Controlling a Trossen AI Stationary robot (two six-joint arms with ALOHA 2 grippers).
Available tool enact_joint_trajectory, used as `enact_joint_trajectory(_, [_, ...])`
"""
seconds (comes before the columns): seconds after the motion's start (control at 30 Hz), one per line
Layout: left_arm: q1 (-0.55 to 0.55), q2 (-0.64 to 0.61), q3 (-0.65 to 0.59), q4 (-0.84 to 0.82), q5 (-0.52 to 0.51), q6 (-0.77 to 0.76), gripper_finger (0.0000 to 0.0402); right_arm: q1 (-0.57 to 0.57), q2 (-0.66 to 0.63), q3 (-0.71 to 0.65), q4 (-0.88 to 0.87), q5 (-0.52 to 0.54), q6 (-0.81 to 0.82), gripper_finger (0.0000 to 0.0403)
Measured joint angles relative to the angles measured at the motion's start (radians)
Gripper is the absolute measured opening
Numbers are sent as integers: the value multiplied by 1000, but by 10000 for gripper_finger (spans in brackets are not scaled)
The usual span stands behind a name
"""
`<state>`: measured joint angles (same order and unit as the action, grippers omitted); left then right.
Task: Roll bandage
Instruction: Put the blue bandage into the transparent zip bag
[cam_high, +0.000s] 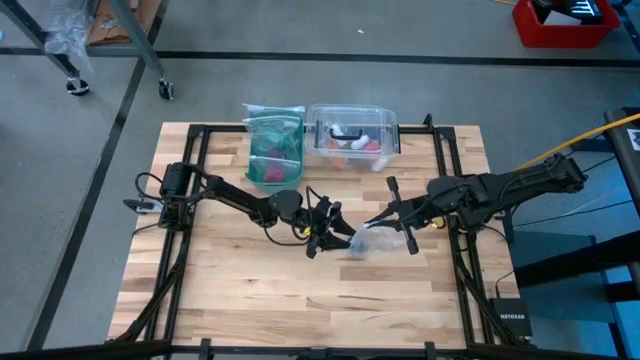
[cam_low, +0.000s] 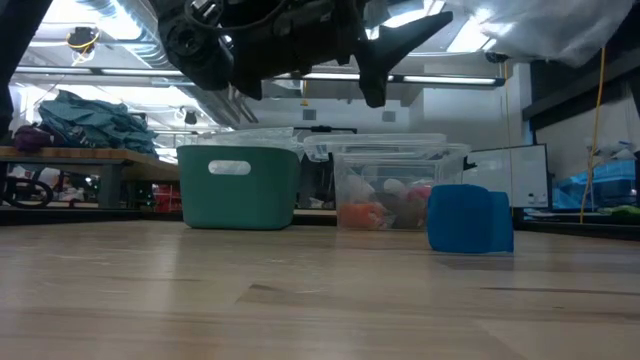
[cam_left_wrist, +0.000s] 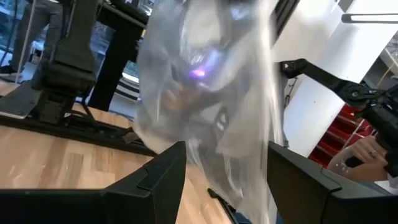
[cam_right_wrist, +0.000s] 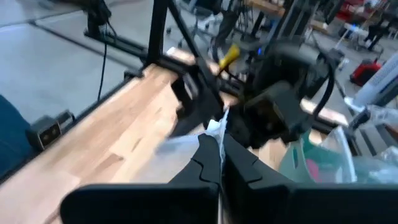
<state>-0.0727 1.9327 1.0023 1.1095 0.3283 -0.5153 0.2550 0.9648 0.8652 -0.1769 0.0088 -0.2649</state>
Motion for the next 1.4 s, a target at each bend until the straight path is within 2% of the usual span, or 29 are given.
enact_joint_trajectory(0.23, [0, 0, 0, 1, 0, 30, 200, 0, 75, -1, 85, 1, 0, 1])
enact_joint_trajectory(0.43, [0, 0, 0, -8, -4, 35, 200, 0, 87, -1, 174, 8, -1, 1])
enact_joint_trajectory(0.6, [0, 0, 0, -19, -94, 37, 200, 0, 87, -1, 203, 9, -1, 1])
enact_joint_trajectory(0.7, [0, 0, 0, -18, -113, 37, 200, 0, 96, -1, 225, 30, -1, 1])
enact_joint_trajectory(0.97, [0, 0, 0, 83, -114, 7, 200, 0, 143, 0, 220, 24, 9, 1])
enact_joint_trajectory(1.4, [22, 0, 7, 100, -142, -31, 200, 0, 211, 0, 201, -9, 51, 1])
